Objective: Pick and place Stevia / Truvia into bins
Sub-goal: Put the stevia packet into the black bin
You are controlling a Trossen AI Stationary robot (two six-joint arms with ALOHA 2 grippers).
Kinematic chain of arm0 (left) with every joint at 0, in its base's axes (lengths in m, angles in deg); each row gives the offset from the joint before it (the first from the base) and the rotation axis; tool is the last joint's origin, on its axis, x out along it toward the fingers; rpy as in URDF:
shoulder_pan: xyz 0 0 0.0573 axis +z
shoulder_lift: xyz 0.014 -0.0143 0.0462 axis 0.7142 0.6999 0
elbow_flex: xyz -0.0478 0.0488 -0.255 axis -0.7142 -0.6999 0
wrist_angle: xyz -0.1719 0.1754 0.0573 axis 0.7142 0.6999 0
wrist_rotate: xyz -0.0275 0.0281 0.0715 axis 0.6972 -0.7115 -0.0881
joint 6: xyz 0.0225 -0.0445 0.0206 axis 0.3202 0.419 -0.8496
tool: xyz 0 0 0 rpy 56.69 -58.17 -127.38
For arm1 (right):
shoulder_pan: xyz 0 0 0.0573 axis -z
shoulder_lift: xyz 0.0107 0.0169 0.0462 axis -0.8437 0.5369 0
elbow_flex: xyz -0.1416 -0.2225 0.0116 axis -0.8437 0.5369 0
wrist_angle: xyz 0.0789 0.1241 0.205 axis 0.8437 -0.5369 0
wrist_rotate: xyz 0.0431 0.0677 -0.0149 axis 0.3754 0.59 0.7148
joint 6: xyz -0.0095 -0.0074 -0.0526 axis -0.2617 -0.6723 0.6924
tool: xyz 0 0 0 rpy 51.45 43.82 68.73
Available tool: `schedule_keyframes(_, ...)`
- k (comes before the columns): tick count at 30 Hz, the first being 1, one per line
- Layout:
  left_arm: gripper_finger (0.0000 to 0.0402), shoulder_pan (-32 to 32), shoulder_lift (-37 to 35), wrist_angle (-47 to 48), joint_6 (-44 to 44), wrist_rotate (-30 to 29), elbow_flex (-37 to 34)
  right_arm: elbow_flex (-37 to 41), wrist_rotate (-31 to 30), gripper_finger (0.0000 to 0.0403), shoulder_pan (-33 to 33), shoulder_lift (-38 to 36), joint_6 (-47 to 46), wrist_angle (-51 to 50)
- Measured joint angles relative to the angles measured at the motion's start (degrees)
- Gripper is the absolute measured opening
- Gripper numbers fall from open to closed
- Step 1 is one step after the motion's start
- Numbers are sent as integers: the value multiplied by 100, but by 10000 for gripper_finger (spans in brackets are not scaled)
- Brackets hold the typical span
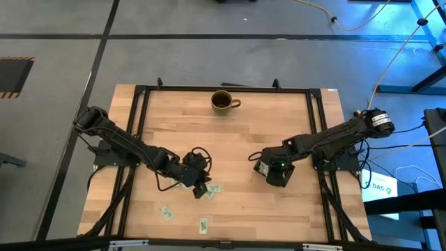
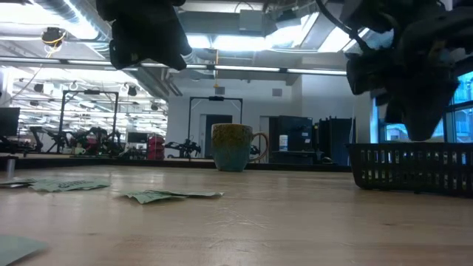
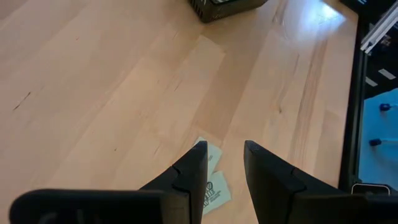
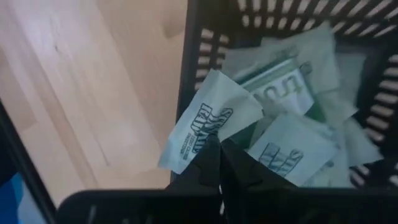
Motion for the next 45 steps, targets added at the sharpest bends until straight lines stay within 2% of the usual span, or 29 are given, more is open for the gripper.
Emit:
schedule_keyframes(14, 100, 0, 2, 0, -6, 2, 0, -45, -547, 0, 228, -15, -157, -244)
schedule_keyframes(19, 100, 0, 2, 149, -24, 254, 0, -45, -568, 1, 260, -15, -132, -290)
schedule_keyframes(25, 100, -76, 4, 851, -839, 534, -24, -45, -610, 35, 258, -15, 46, -287)
schedule_keyframes(30, 100, -120, 7, 1640, -925, 621, -31, -45, -722, 91, 258, -15, 25, -359)
schedule_keyframes(34, 94, -122, 7, 2509, -927, 989, -33, -45, -800, 121, 258, -15, -24, -438)
schedule_keyframes(39, 83, -125, 7, 3513, -920, 1375, -34, -45, -802, 128, 258, -15, -303, -436)
schedule_keyframes(45, 87, -108, 7, 3855, -1107, 1087, -108, -45, -804, 129, 258, -15, -636, -387)
